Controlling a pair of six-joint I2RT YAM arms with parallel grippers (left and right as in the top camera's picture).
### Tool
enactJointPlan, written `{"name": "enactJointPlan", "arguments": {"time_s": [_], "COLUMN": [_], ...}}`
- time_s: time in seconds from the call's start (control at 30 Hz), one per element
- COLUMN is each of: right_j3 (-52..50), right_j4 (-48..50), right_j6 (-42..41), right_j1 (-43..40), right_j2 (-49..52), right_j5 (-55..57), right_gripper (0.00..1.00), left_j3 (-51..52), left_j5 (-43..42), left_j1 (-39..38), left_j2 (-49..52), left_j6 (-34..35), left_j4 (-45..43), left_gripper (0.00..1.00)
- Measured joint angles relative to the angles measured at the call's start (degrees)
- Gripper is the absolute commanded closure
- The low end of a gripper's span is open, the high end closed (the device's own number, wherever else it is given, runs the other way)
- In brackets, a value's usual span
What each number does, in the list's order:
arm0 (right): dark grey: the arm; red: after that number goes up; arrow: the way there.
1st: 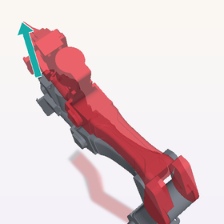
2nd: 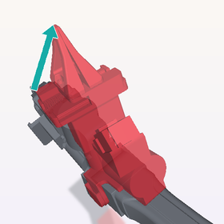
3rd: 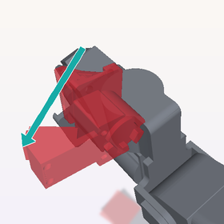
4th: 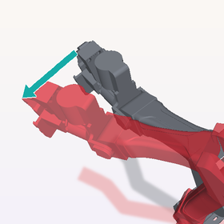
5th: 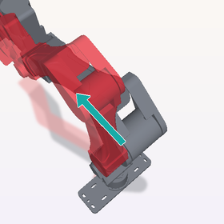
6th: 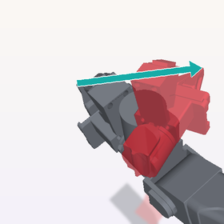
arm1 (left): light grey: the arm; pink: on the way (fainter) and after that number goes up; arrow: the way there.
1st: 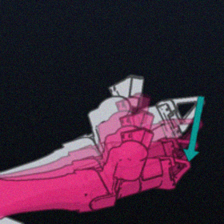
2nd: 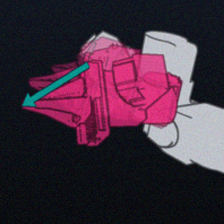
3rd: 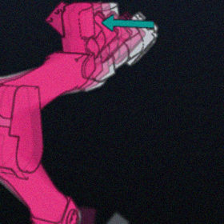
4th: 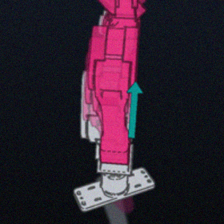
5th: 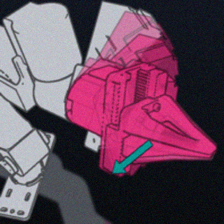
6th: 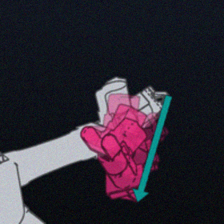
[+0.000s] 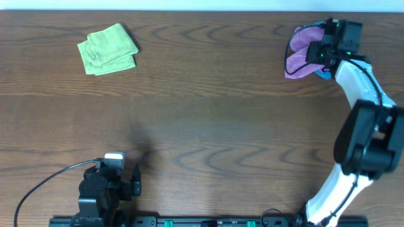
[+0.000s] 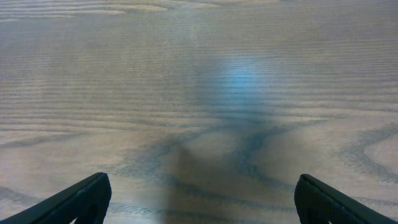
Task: Fold the cloth
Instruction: 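Reach the right gripper to the purple cloth and grasp it, then lift the purple cloth with the right gripper and drag it toward center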
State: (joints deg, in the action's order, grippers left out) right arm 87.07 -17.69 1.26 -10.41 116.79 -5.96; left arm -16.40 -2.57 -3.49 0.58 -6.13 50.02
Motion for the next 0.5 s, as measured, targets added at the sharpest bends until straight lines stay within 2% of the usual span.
{"name": "enactJointPlan", "arguments": {"time_s": [0.23, 0.5], "right_j3": [0.28, 0.33], "right_j4": [-11.56, -22.18], "right_j6": [3.58, 6.4], "right_j1": [4.26, 12.5], "right_j2": [-13.53, -23.74], "right_j5": [-0.04, 0.28], "right_gripper": [0.99, 0.99], "left_j3": [0.0, 0.0], "left_j5": [0.0, 0.0], "left_j1": [-0.02, 0.0], "left_j2": [0.0, 0.0], "left_j6": [0.0, 0.0], "left_j4": [0.0, 0.0], "left_gripper": [0.05, 0.04]}}
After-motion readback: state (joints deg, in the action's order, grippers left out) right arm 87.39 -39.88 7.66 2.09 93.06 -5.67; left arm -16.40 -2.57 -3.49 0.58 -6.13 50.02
